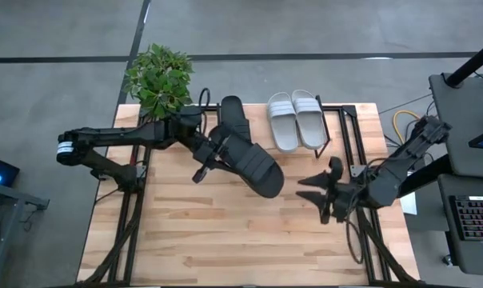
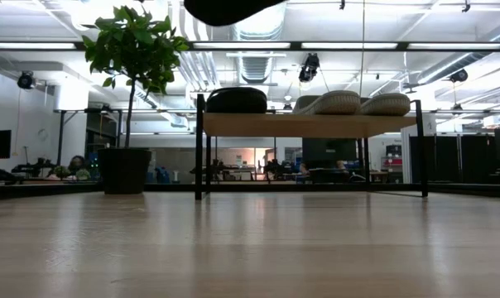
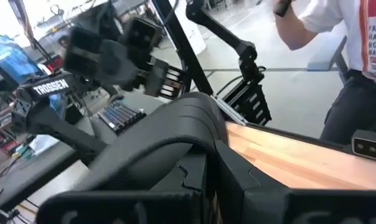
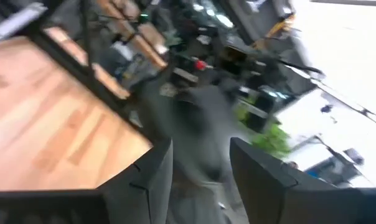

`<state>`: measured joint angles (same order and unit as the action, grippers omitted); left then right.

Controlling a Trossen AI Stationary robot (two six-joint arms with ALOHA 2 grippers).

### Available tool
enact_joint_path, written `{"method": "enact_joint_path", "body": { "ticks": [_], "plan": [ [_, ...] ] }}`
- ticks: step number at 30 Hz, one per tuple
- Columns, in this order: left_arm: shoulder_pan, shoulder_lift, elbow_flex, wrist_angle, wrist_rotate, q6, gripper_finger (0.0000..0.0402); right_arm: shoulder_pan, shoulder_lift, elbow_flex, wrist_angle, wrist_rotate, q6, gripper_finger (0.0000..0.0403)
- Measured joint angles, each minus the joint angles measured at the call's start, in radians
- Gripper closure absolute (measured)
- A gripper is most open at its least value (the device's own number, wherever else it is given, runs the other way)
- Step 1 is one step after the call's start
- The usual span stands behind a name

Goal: Pick and place slides into the shelf
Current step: Put the black slide on the shelf

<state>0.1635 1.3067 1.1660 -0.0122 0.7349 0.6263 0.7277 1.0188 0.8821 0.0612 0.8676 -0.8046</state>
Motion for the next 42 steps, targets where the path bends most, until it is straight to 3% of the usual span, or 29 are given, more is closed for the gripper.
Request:
{"method": "enact_joint_path", "body": {
  "ticks": [4, 12, 16, 21, 32, 36, 42],
  "plan": [
    [0.0, 0.001, 0.0, 0.02, -0.006, -0.019, 0.0401, -0.001, 0.077, 0.059, -0.113, -0.044, 0.05, 0.0262],
    [0.0, 0.007, 0.0, 0.034, -0.004, -0.046, 0.0401, -0.002, 0.238, 0.179, -0.138, 0.103, -0.089, 0.028],
    [0.0, 0.007, 0.0, 0.034, -0.004, -0.047, 0.0401, -0.003, 0.276, 0.223, -0.201, 0.111, -0.099, 0.0276],
    [0.0, 0.007, 0.0, 0.034, -0.004, -0.071, 0.0401, -0.014, 0.316, 0.255, -0.225, 0.212, -0.109, 0.0262],
    [0.0, 0.007, -0.002, 0.035, -0.003, -0.071, 0.0401, -0.081, 0.325, 0.26, -0.222, 0.199, -0.112, 0.0218],
    [0.0, 0.006, -0.002, 0.035, -0.002, -0.071, 0.0401, -0.108, 0.325, 0.26, -0.221, 0.148, -0.094, 0.023],
    [0.0, 0.006, -0.002, 0.035, -0.002, -0.071, 0.0401, -0.108, 0.325, 0.259, -0.221, 0.074, -0.073, 0.0278]
  ]
}}
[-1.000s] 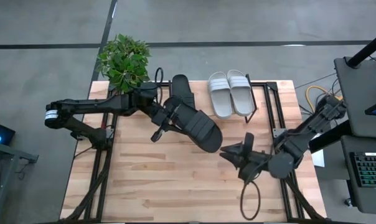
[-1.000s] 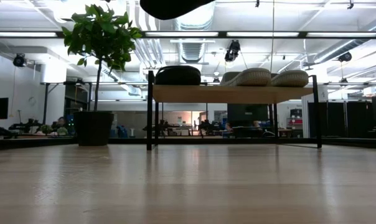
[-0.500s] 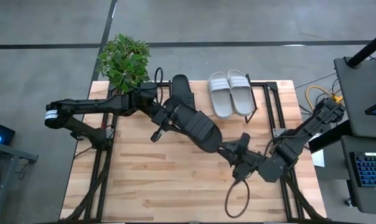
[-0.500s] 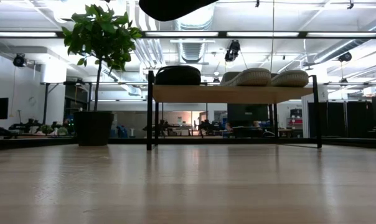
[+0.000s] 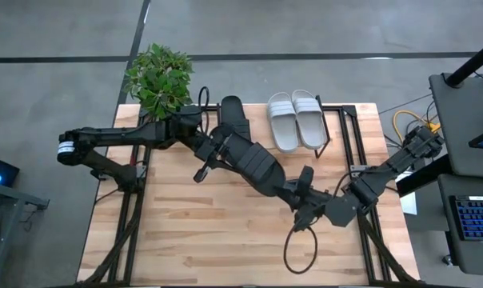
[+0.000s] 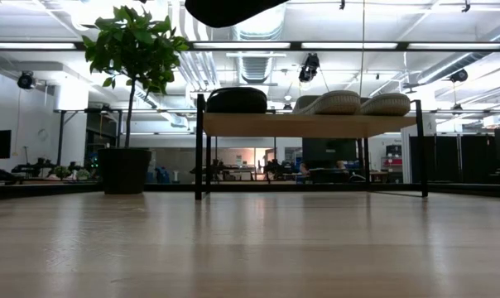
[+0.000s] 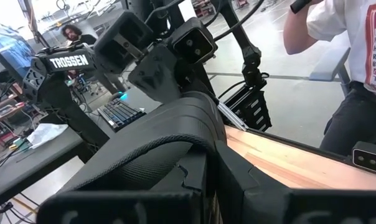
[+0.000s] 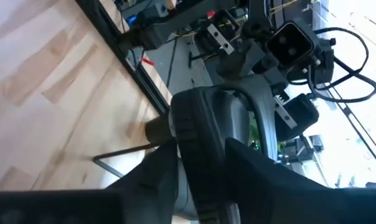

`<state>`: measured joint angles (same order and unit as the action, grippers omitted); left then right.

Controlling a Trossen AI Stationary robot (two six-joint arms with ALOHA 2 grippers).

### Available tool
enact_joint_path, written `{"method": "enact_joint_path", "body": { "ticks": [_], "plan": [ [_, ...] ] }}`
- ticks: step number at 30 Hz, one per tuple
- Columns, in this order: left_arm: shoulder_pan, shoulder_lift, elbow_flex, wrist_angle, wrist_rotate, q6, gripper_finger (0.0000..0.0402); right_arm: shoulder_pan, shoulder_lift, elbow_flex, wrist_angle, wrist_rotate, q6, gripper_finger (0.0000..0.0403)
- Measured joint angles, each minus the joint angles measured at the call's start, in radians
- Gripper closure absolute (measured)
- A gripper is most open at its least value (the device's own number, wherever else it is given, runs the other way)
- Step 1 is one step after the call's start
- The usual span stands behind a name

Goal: Pick and place slides into the shelf
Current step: Put the black slide on the shelf

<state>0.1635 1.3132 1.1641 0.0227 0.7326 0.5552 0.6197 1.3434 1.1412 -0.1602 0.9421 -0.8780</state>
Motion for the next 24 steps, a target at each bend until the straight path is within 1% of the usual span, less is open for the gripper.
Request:
{"method": "enact_joint_path", "body": {
  "ticks": [8, 10, 12, 14, 16, 18, 21, 24],
  "plan": [
    [0.0, -0.001, 0.0, 0.0, -0.001, -0.003, 0.0401, 0.0, 0.0, -0.001, -0.017, -0.006, 0.03, 0.0353],
    [0.0, -0.001, 0.0, 0.0, 0.0, -0.005, 0.0401, 0.0, 0.0, -0.001, -0.017, -0.006, 0.042, 0.0359],
    [0.0, -0.001, 0.0, 0.003, -0.005, -0.038, 0.0401, 0.0, 0.0, -0.002, -0.017, -0.006, 0.049, 0.0359],
    [0.0, -0.001, 0.0, 0.006, -0.038, -0.068, 0.0398, 0.0, 0.0, -0.002, -0.017, -0.001, 0.063, 0.0359],
    [0.0, -0.002, 0.0, 0.015, -0.092, -0.096, 0.0384, 0.0, 0.0, -0.002, -0.017, 0.022, 0.079, 0.0359],
    [0.001, -0.003, 0.0, 0.02, -0.118, -0.117, 0.0364, 0.0, 0.0, -0.002, -0.017, 0.056, 0.095, 0.0359],
    [0.002, -0.004, 0.0, 0.018, -0.163, -0.131, 0.0323, 0.0, 0.0, -0.002, -0.016, 0.074, 0.123, 0.036],
    [0.0, -0.007, 0.0, 0.013, -0.252, -0.131, 0.0275, -0.001, 0.0, -0.002, -0.016, 0.085, 0.152, 0.036]
  ]
}}
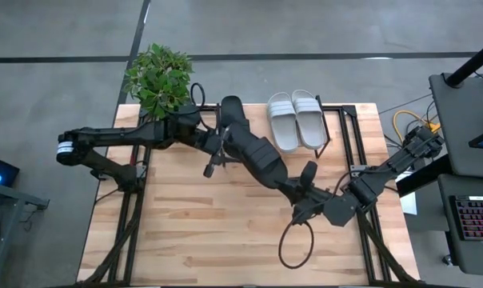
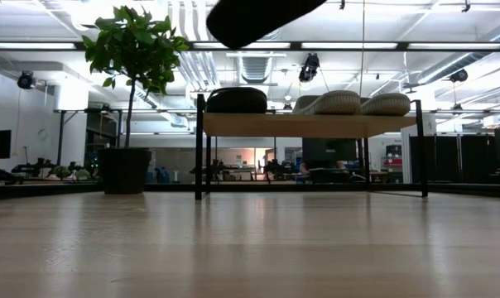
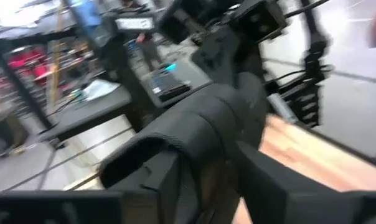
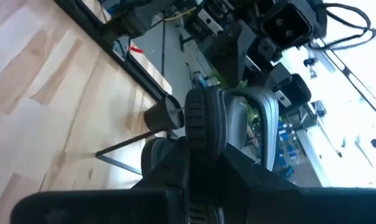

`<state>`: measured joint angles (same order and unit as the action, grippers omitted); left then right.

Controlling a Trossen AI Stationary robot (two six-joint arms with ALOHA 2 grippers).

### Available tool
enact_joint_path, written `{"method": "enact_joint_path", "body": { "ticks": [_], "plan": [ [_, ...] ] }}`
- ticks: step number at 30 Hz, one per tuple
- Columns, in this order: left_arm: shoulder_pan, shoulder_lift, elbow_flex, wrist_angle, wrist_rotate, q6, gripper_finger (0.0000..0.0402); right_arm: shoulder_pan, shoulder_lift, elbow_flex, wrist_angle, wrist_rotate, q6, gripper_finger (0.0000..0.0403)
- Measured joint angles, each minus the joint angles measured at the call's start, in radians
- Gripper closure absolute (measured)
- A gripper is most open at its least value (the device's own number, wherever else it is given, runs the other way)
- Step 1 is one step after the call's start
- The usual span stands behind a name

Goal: Pick and place slides into the shelf
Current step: Put the black slide on the shelf

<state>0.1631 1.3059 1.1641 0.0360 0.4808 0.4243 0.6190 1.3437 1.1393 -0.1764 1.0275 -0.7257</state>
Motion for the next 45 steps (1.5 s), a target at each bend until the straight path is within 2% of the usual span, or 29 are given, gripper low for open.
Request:
{"method": "enact_joint_path", "body": {
  "ticks": [5, 10, 18, 22, 29, 36, 45],
  "plan": [
    [0.002, -0.024, 0.0, 0.001, -0.095, -0.05, 0.0204, 0.0, 0.0, 0.0, -0.001, 0.067, 0.028, 0.036],
    [0.001, -0.06, 0.0, 0.0, -0.15, -0.051, 0.0169, 0.0, 0.0, -0.001, -0.002, 0.103, 0.047, 0.0361],
    [0.0, -0.154, -0.003, -0.029, -0.263, -0.085, 0.0167, -0.012, -0.001, -0.009, -0.006, 0.152, 0.177, 0.0361],
    [0.0, -0.213, -0.006, -0.027, -0.272, -0.156, 0.0167, -0.052, -0.001, -0.02, -0.005, 0.155, 0.331, 0.0361],
    [-0.026, -0.287, -0.008, -0.084, -0.271, -0.159, 0.0167, -0.138, -0.001, -0.058, 0.003, 0.16, 0.549, 0.0361],
    [-0.049, -0.31, -0.009, -0.157, -0.273, -0.186, 0.0167, -0.193, 0.0, -0.063, 0.041, 0.189, 0.603, 0.0361],
    [-0.052, -0.299, -0.01, -0.212, -0.277, -0.194, 0.0167, -0.238, 0.0, -0.066, 0.065, 0.144, 0.651, 0.0361]
  ]
}}
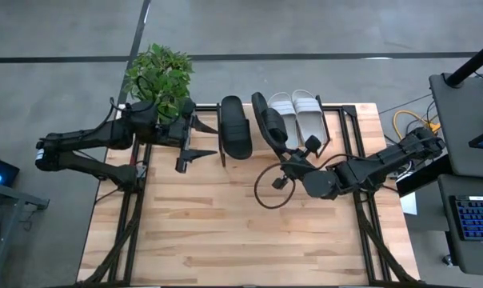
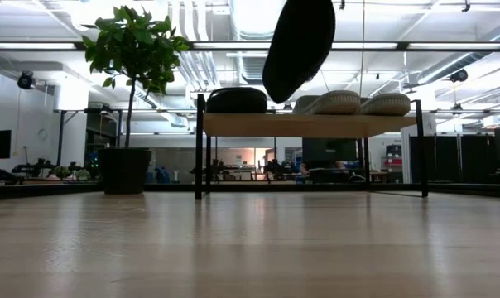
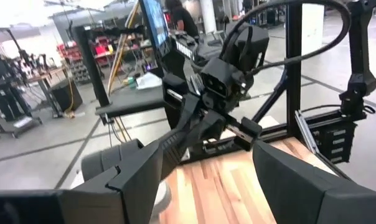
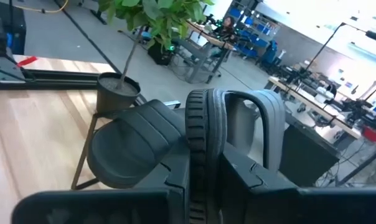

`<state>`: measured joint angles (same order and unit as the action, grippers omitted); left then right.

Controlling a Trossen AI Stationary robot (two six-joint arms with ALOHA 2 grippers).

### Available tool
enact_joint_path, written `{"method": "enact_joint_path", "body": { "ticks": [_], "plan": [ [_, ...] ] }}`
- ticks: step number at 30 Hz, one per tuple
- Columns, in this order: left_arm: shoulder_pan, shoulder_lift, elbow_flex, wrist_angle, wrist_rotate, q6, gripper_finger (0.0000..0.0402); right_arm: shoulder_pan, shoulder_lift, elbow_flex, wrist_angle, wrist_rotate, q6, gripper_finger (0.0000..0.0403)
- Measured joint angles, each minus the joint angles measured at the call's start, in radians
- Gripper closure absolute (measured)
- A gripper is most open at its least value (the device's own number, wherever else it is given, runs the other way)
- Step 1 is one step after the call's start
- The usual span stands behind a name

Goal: Pick and place slides into the shelf
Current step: Put the black slide on the shelf

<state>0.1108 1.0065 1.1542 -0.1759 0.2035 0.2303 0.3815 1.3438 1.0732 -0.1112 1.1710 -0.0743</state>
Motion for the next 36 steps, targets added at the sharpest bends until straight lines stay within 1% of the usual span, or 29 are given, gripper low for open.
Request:
{"method": "enact_joint_path", "body": {
  "ticks": [4, 8, 10, 14, 25, 30, 36],
  "plan": [
    [-0.001, 0.003, 0.0, -0.009, 0.0, -0.015, 0.0167, -0.015, 0.016, -0.001, 0.004, -0.051, 0.022, 0.0361],
    [-0.001, 0.006, 0.0, -0.031, 0.0, -0.015, 0.0167, -0.025, 0.061, 0.001, 0.026, -0.056, 0.01, 0.0362],
    [-0.001, 0.006, 0.0, -0.032, 0.0, -0.016, 0.0167, -0.032, 0.084, 0.003, 0.023, -0.043, 0.009, 0.0362],
    [-0.001, 0.006, 0.0, -0.048, 0.0, -0.016, 0.0167, -0.037, 0.123, 0.012, 0.022, 0.032, 0.001, 0.0363],
    [0.0, 0.006, 0.0, -0.052, 0.0, -0.019, 0.0167, -0.038, 0.218, 0.05, 0.019, 0.038, 0.032, 0.0363],
    [0.0, 0.006, 0.0, -0.053, 0.0, -0.04, 0.0167, -0.037, 0.245, 0.06, -0.002, 0.136, 0.026, 0.0363],
    [0.0, 0.006, 0.0, -0.054, 0.0, -0.042, 0.0167, -0.035, 0.239, 0.059, -0.05, 0.137, 0.078, 0.0363]
  ]
}}
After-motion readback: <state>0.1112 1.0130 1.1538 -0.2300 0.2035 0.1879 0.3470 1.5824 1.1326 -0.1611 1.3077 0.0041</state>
